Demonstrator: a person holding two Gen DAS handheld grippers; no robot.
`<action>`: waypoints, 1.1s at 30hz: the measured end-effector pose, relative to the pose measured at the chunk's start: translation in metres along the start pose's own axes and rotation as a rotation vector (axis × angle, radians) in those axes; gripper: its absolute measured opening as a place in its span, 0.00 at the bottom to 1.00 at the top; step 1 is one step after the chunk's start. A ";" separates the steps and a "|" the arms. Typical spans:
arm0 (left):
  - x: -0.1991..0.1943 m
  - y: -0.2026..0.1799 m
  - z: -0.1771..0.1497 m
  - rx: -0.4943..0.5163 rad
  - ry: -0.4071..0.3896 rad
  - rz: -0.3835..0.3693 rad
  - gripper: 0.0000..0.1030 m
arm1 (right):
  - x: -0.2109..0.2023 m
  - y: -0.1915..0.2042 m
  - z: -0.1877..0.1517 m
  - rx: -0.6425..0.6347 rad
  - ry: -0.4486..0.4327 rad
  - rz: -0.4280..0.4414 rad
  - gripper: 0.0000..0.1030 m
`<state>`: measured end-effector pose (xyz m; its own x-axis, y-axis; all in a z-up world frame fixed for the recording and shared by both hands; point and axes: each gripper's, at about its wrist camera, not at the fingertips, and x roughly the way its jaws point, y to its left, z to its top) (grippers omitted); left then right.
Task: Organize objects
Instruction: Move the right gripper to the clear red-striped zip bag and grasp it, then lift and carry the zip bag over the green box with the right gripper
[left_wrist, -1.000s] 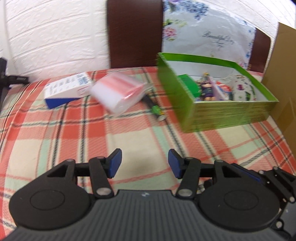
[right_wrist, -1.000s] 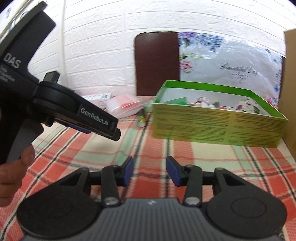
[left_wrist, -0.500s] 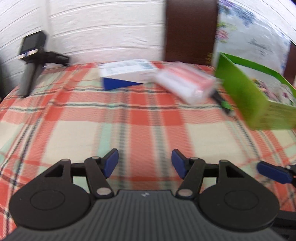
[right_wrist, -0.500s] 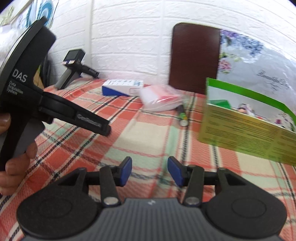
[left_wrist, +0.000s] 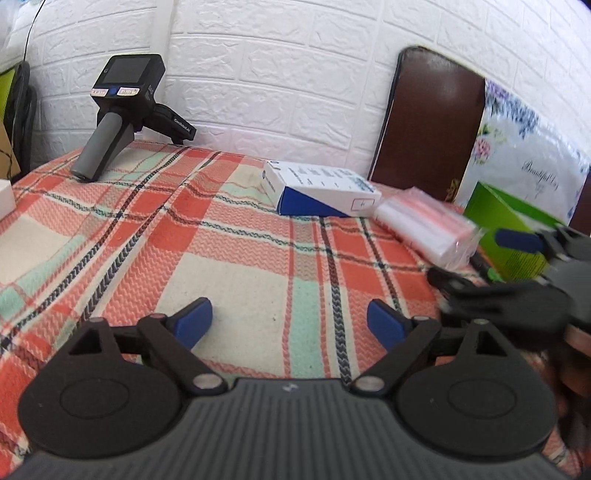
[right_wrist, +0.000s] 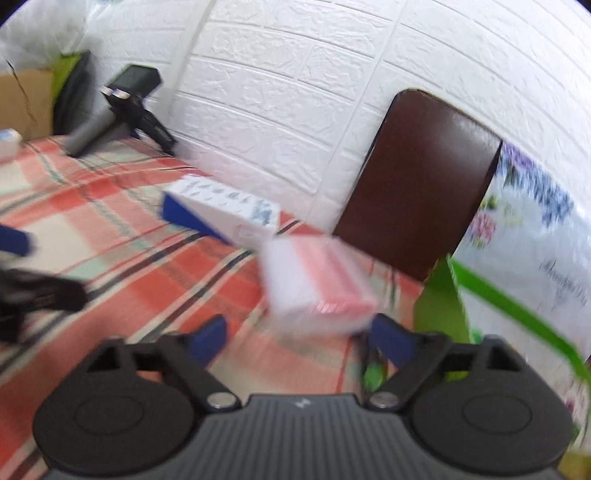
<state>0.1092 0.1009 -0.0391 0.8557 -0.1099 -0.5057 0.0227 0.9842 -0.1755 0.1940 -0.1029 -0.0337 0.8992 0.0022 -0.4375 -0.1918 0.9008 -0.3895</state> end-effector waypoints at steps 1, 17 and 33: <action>0.000 0.001 0.000 -0.006 -0.003 -0.007 0.91 | 0.009 -0.001 0.004 -0.010 0.004 -0.016 0.89; 0.001 0.009 0.000 -0.039 -0.016 -0.037 0.92 | 0.006 0.014 -0.004 -0.088 0.031 0.071 0.48; -0.007 -0.009 0.005 0.002 0.061 -0.053 0.91 | -0.163 -0.028 -0.103 0.017 0.016 0.180 0.81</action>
<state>0.1056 0.0939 -0.0297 0.8199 -0.1706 -0.5466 0.0688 0.9770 -0.2017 0.0125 -0.1734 -0.0350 0.8446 0.1579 -0.5117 -0.3425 0.8938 -0.2896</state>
